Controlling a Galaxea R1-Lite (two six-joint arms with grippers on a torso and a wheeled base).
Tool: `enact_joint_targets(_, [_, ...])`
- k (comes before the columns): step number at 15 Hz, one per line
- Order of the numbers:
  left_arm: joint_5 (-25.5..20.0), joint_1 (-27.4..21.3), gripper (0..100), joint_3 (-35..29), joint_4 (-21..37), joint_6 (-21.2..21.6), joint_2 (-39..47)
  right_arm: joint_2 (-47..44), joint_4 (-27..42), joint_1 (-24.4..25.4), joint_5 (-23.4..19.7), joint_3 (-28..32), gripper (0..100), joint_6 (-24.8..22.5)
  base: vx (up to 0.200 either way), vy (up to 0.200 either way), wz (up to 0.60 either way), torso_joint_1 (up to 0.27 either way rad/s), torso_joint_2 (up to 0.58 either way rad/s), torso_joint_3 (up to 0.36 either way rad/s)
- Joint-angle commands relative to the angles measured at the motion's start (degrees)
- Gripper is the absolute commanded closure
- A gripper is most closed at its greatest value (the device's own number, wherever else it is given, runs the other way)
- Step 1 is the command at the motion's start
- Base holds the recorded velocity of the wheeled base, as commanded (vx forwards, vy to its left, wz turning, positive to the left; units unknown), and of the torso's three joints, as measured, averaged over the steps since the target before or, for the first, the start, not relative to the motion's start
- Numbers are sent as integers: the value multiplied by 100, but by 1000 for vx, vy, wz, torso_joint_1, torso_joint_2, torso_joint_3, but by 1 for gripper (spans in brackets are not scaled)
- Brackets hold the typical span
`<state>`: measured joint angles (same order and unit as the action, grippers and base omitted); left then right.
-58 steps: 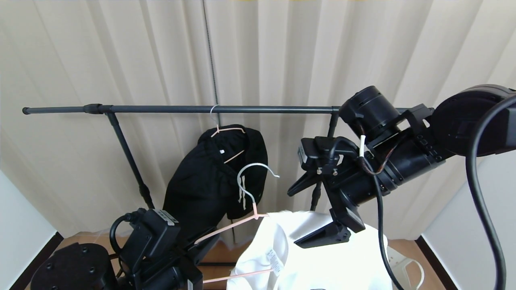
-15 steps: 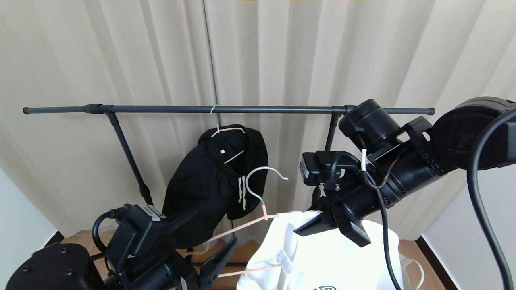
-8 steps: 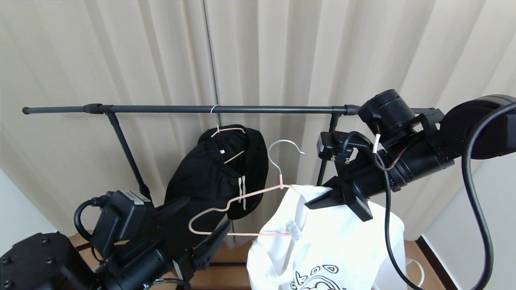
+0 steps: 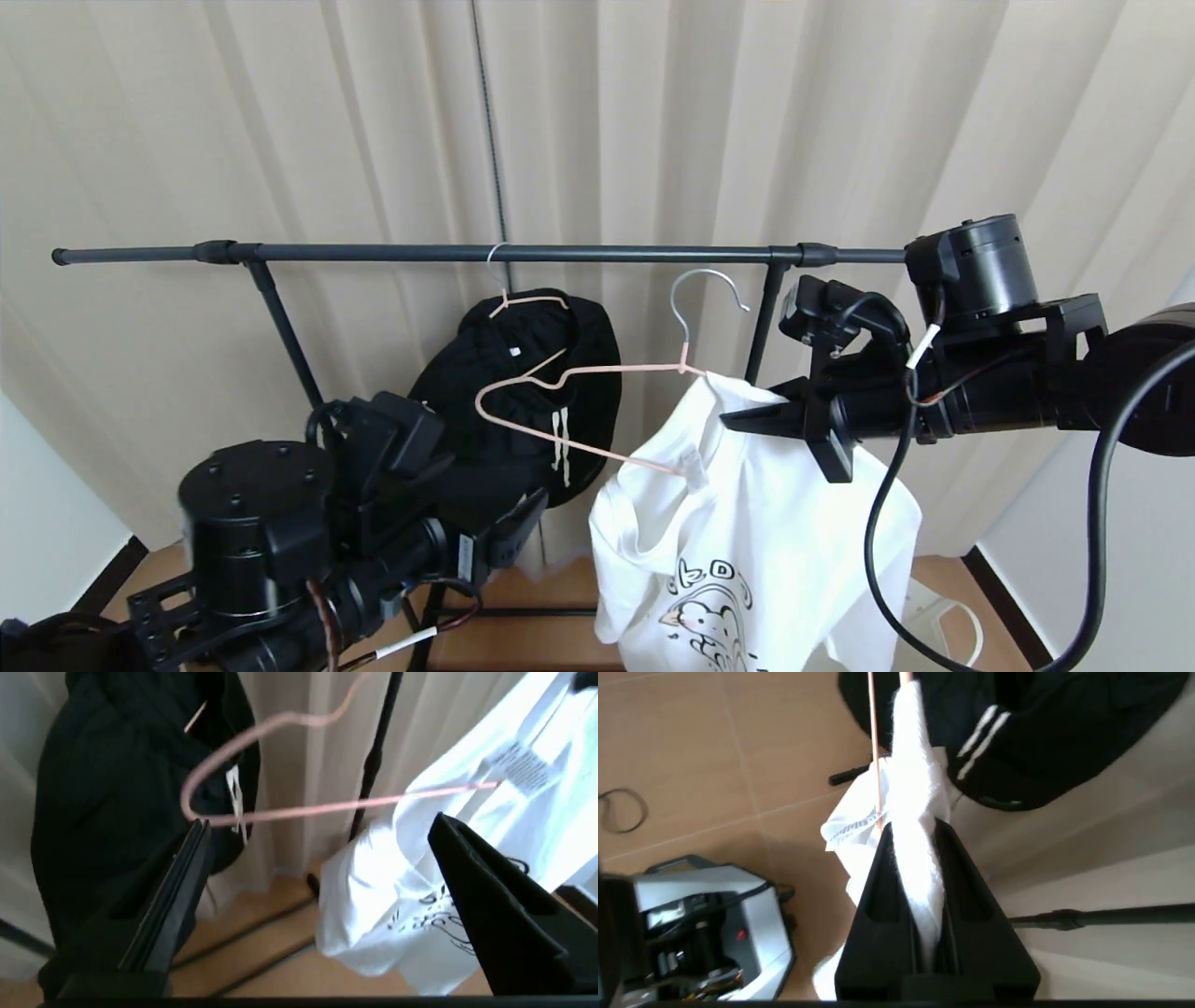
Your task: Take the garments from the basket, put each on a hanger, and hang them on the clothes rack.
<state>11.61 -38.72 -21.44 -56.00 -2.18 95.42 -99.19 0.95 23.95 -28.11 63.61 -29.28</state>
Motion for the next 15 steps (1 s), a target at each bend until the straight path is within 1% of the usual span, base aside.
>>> enact_joint_targets(1, [219,-356,0,-686,881,-344,3,190,-78,-5,95,-147,100,72,0,0,0,0,0,0])
enact_joint_targets(3, [430,-611,0,-1143,1733,-757,188,199,-78,22,104,-165,100,98,0,0,0,0,0,0])
enact_joint_targets(5, [553,-936,0,-1380,2217,-1329,496,190,-113,83,104,-156,100,124,0,0,0,0,0,0])
enact_joint_targets(6, [624,-1033,0,-1486,2340,-1610,733,190,-104,118,104,-156,100,195,0,0,0,0,0,0])
enact_joint_targets(8, [799,-1226,0,-1696,2384,-2164,1225,199,-104,189,104,-174,100,274,0,0,0,0,0,0])
enact_joint_targets(11, [1046,-1367,0,-2110,2392,-2577,1788,208,-113,294,104,-235,100,274,0,0,0,0,0,0])
enact_joint_targets(14, [1160,-1367,0,-2347,2384,-2761,2104,331,-113,294,104,-349,100,274,0,0,0,0,0,0])
enact_joint_targets(15, [1353,-1358,0,-2452,2392,-2761,2253,392,-113,294,104,-376,100,274,0,0,0,0,0,0])
